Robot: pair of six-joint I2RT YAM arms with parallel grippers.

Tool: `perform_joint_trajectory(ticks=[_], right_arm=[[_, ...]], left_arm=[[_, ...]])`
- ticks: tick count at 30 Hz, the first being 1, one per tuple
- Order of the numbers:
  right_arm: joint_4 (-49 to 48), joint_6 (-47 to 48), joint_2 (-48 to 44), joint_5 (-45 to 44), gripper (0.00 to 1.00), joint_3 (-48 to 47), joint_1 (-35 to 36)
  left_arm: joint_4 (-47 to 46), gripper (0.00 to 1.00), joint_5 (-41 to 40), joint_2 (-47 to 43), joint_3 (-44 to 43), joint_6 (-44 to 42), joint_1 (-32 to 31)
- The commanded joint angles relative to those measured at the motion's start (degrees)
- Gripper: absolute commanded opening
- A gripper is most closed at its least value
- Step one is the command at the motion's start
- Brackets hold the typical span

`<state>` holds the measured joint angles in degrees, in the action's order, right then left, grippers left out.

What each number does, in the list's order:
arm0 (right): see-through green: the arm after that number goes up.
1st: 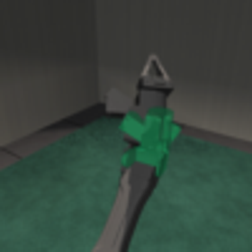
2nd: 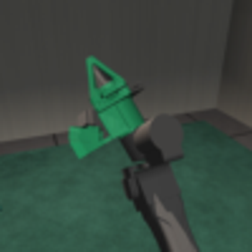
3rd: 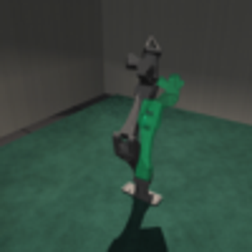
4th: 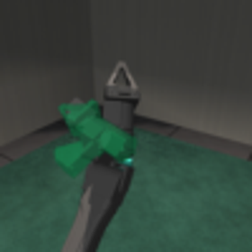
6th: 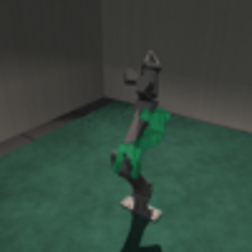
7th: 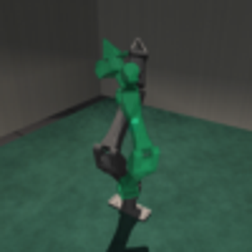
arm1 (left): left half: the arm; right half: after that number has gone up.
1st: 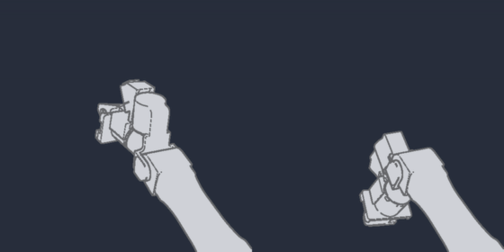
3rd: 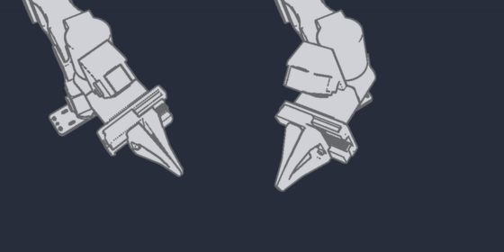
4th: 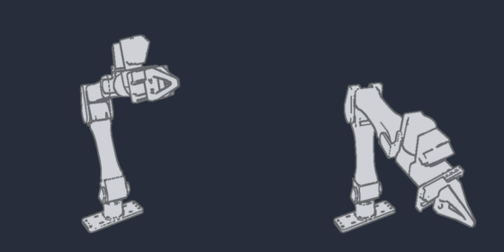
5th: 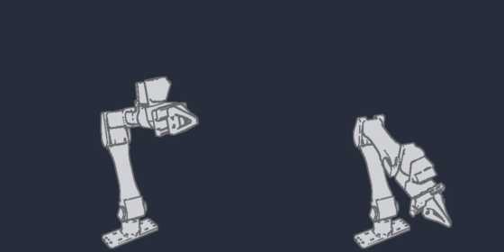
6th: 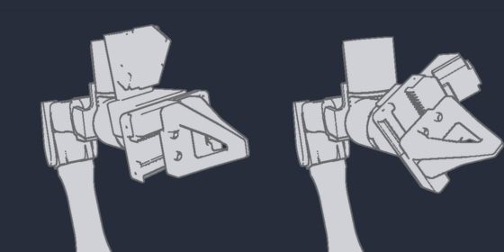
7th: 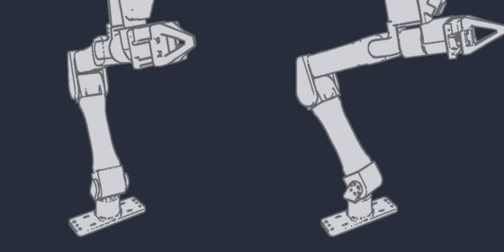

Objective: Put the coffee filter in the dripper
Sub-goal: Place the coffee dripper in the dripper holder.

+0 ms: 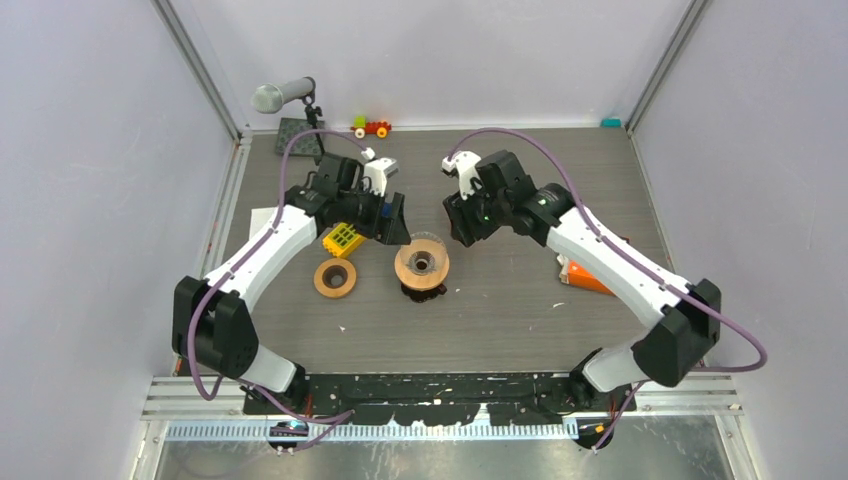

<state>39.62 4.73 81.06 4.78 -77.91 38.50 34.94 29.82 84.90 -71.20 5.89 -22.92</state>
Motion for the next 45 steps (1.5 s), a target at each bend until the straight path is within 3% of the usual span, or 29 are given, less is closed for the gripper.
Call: perform_joint_trajectory(ticks=[1,14,45], right_arm=[[-3.18,-9.43,3.57,9.32,0.55,-0.13,-1.88],[-4.02,-10.74,10.55,17.89,0.44,-1.28,-2.55],[-2.02,-8.56,15.45,16.23,0.20,-5.45,-2.71]], left_arm=[[-5.46,0.74,4.75,-2.38,2.51,3.77,-0.20],[-9.35,0.57,5.86,-3.69,7.11,7.10,-0.20],[-8.83,0.11,7.42,1.34,6.98,6.32,-1.38]])
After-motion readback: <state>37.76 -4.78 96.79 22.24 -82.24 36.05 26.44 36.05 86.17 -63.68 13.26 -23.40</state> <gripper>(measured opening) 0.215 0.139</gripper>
